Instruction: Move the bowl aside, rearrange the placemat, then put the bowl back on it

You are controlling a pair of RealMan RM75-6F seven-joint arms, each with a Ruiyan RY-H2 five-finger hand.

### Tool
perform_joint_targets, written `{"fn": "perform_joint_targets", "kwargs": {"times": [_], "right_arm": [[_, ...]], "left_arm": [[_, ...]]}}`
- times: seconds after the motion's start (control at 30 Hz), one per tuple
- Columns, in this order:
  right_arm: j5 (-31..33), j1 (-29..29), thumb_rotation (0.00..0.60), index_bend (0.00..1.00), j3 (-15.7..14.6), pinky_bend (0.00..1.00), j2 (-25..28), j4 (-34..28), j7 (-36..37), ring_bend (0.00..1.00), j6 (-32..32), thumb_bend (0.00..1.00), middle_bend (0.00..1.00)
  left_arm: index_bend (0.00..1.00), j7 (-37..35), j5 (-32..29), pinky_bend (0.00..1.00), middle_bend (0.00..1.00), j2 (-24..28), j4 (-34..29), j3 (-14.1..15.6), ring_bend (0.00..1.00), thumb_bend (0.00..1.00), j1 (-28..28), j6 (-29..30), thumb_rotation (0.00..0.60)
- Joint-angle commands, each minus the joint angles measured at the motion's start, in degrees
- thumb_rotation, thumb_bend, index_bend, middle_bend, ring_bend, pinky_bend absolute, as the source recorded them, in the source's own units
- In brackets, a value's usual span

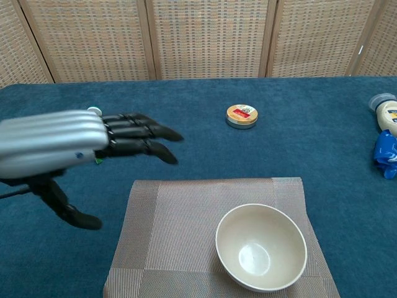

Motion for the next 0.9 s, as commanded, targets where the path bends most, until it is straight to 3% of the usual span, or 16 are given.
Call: {"fn": "perform_joint_targets", "kwargs": {"times": [0.03, 0.3, 0.7, 0.9], "right_arm": [[0.35, -0.15, 0.600, 0.03, 0.35, 0.00, -0.04, 0.23, 0.05, 0.00, 0.00, 0.00, 0.00], [1.23, -0.38, 0.600, 0.03, 1.34, 0.00, 0.25, 0.55, 1.33, 0.00, -0.11, 0.00, 0.00], [1.35, -0.56, 0.600, 0.03, 1.89, 0.00, 0.52, 0.95, 2.79, 0.00, -0.45, 0.00, 0.00], [0.82, -0.74, 0.600, 0.03, 1.85, 0.00, 0.50, 0.70, 2.71, 0.00, -0.27, 0.00, 0.00]], "left_arm": [[0.13, 1.72, 2.89, 0.00, 0.00, -4.80, 3.82, -0.06, 0.00, 0.00, -5.70, -4.94, 0.600], [0.16, 5.20, 1.35, 0.00, 0.00, -12.18, 7.70, -1.58, 0.00, 0.03, -11.82, -10.82, 0.600], [0.65, 8.91, -4.07, 0.00, 0.00, -20.85, 13.62, -2.25, 0.00, 0.51, -15.05, -14.28, 0.600], [0.78, 10.41, -5.84, 0.00, 0.00, -22.24, 14.85, -3.67, 0.00, 0.58, -15.12, -9.78, 0.600]]}}
